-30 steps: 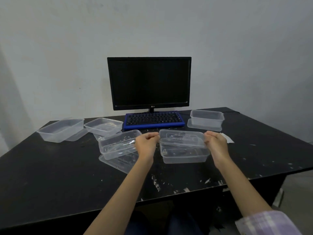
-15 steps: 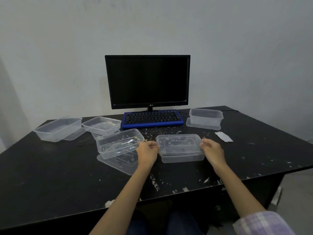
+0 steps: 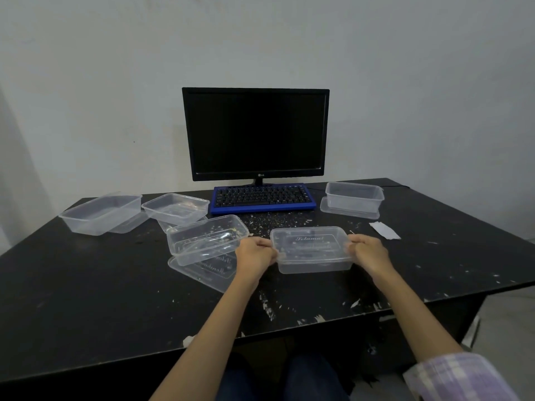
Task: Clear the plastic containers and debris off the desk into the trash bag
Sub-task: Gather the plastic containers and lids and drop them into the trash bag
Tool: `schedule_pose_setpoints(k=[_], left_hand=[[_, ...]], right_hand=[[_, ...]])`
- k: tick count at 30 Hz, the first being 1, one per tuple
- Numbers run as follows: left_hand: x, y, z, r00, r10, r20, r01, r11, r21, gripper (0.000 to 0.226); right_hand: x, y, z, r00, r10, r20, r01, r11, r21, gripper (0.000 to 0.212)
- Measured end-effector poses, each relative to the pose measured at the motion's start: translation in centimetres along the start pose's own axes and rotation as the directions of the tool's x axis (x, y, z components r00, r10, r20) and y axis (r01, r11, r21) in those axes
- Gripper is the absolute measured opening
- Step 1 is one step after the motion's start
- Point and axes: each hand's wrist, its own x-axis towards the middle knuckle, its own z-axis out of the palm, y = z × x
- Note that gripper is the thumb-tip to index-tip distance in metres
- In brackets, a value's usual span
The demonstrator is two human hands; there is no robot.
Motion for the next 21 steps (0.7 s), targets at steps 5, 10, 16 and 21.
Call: schedule_pose_setpoints(k=[5,10,16,21], left_hand=[[-0.1,0.5,0.3,0.985,0.078,0.155,-0.105,0.979,0.173,0.046],[0.3,1.1,0.1,0.969,0.047,0.242,-0.106,0.966,0.236,0.055],[0.6,1.5,0.6,0.963,0.036,0.267,-0.120,0.945,0.305,0.041],[1.0,1.7,0.7,0.972,0.024,0.234,-0.108,0.930,0.351,0.023]], right_hand=[[0.0,-0.1,-0.3,0.998,-0.021,0.067,0.022,0.999,-0.024,0.051],[0.4,-0.3,-0.3,0.992,-0.035,0.124,0.049,0.993,-0.106,0.046],[1.0,-0.4,-0.4,0.991,-0.017,0.135,0.024,0.998,-0.053,0.042],[1.0,-0.5,0.0,0.993,-0.047,0.112,0.058,0.993,-0.101,0.040]])
